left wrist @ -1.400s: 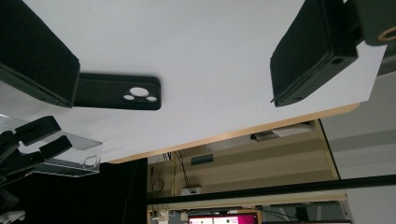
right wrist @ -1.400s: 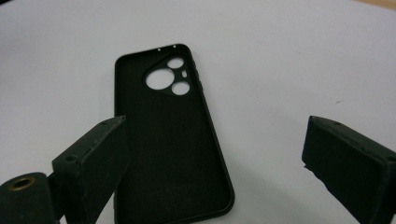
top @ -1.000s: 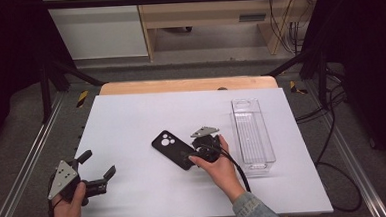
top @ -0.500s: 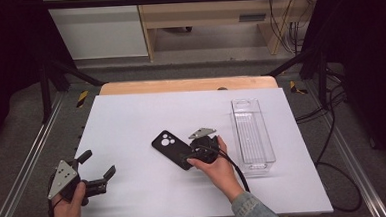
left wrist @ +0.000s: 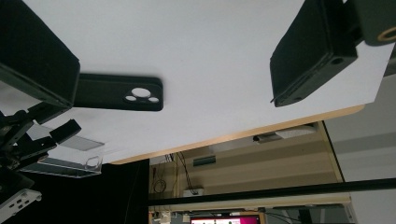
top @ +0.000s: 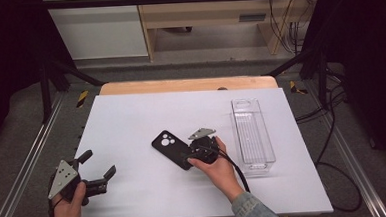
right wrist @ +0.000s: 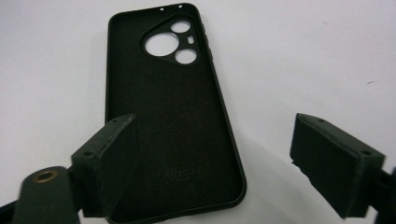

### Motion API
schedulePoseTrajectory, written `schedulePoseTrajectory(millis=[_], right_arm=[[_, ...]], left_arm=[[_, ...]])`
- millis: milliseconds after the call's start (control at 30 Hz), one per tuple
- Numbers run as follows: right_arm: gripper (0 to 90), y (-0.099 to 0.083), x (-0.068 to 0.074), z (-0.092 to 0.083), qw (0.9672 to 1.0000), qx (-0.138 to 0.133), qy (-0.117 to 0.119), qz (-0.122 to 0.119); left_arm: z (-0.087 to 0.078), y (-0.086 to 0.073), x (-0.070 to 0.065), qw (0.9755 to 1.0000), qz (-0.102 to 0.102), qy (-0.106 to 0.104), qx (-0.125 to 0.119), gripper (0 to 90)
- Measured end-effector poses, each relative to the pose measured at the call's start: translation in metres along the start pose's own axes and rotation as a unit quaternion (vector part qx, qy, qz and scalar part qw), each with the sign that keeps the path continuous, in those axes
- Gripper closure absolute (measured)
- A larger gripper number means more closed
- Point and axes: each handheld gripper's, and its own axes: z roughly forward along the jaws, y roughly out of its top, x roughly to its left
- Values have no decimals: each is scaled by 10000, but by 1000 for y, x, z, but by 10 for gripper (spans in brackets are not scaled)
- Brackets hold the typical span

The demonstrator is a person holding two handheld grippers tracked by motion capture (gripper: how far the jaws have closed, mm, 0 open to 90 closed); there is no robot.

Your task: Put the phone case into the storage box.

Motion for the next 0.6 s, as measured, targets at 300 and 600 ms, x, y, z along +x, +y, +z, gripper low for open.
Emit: schedulePoseTrajectory(millis=[300,600], right_arm=[[543,-3,7,1,9993,40,224,-295],[824,-8,9,-1,9976,321,431,-430]], left_arm=[[0,0,0,10000,4,1,-1,18],[0,0,0,10000,11,0,11,18]])
